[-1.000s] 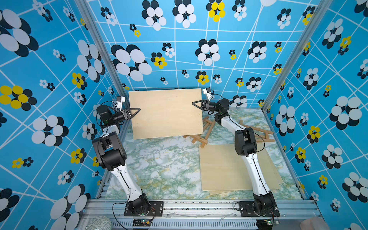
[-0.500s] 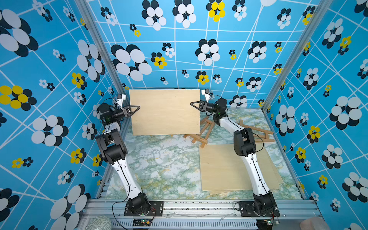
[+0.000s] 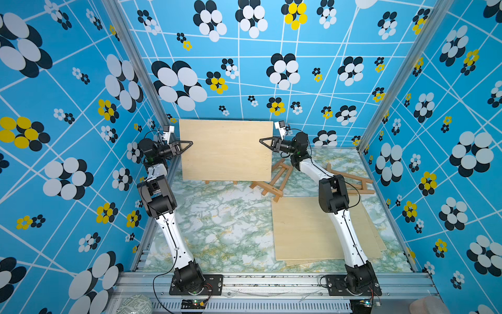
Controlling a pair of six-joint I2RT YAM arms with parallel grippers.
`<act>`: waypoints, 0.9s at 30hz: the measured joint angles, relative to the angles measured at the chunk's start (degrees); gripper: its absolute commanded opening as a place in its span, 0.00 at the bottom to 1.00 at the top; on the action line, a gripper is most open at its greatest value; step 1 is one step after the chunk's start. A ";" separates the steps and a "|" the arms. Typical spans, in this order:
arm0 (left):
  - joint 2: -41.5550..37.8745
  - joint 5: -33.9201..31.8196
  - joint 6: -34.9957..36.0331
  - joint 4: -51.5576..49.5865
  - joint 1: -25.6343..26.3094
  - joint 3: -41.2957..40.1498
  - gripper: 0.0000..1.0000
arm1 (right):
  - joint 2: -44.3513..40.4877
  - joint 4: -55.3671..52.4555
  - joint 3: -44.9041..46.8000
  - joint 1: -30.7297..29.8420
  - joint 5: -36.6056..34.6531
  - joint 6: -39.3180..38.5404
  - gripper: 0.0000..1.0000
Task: Assemble the easel
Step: Place the drawing board on the easel.
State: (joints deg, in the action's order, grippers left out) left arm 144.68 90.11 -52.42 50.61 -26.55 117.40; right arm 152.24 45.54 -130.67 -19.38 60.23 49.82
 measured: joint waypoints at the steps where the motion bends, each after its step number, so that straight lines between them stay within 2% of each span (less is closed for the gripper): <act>1: 0.35 0.00 -0.13 0.07 0.04 0.48 0.24 | 0.02 -0.04 0.00 -0.04 -0.07 -0.26 0.00; 6: 1.77 -0.02 -1.66 2.34 0.04 0.96 0.23 | 0.24 -0.50 0.00 -0.11 -0.15 -1.20 0.00; 13: 2.29 -0.24 -7.85 9.60 -0.11 1.05 0.21 | 0.33 -0.68 -0.61 -0.33 -0.13 -1.42 0.00; 27: 2.38 -2.23 -15.80 23.56 -0.83 1.53 0.20 | -1.20 3.23 1.81 -0.68 -0.22 -4.44 0.00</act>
State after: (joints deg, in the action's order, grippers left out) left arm 147.06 87.88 -68.23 74.17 -27.38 118.93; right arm 151.04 48.77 -128.86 -20.05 60.01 45.39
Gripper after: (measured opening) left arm 0.289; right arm 0.110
